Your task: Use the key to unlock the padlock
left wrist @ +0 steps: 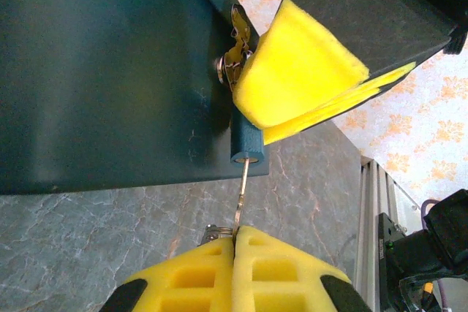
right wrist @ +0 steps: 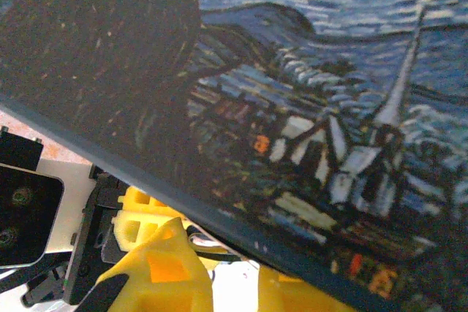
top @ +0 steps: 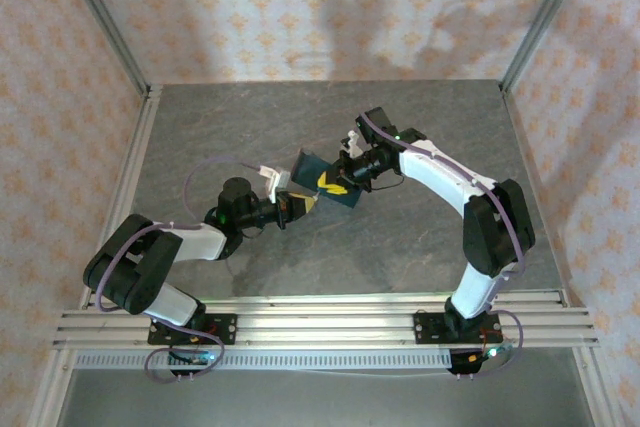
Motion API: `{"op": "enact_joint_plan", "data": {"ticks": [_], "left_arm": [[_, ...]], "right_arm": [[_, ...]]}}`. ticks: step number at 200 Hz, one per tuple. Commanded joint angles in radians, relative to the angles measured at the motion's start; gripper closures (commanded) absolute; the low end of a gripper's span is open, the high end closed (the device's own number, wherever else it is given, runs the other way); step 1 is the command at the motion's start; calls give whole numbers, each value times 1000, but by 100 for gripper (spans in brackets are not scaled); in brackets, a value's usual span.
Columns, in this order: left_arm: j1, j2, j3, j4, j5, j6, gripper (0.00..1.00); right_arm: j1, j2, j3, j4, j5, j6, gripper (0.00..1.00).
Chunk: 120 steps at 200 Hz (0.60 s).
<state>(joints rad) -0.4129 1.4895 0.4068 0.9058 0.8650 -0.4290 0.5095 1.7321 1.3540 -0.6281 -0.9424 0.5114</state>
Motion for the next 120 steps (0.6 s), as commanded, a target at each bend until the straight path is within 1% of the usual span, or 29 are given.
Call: {"op": "enact_joint_plan", "data": {"ticks": [1, 16, 48, 96, 120], "left_arm": [[-7, -31, 50, 34, -7, -3, 100], [-7, -38, 53, 29, -1, -8, 100], [-6, -66, 53, 7, -26, -10, 100], [-7, -56, 66, 24, -39, -43, 100], [-14, -51, 70, 4, -64, -30, 100]], "right_arm": [[9, -36, -6, -8, -27, -19, 100], [9, -38, -5, -11, -28, -24, 100], [9, -38, -4, -19, -32, -34, 100], [9, -38, -20, 36, -59, 4, 100], [9, -37, -23, 53, -69, 15, 100]]}}
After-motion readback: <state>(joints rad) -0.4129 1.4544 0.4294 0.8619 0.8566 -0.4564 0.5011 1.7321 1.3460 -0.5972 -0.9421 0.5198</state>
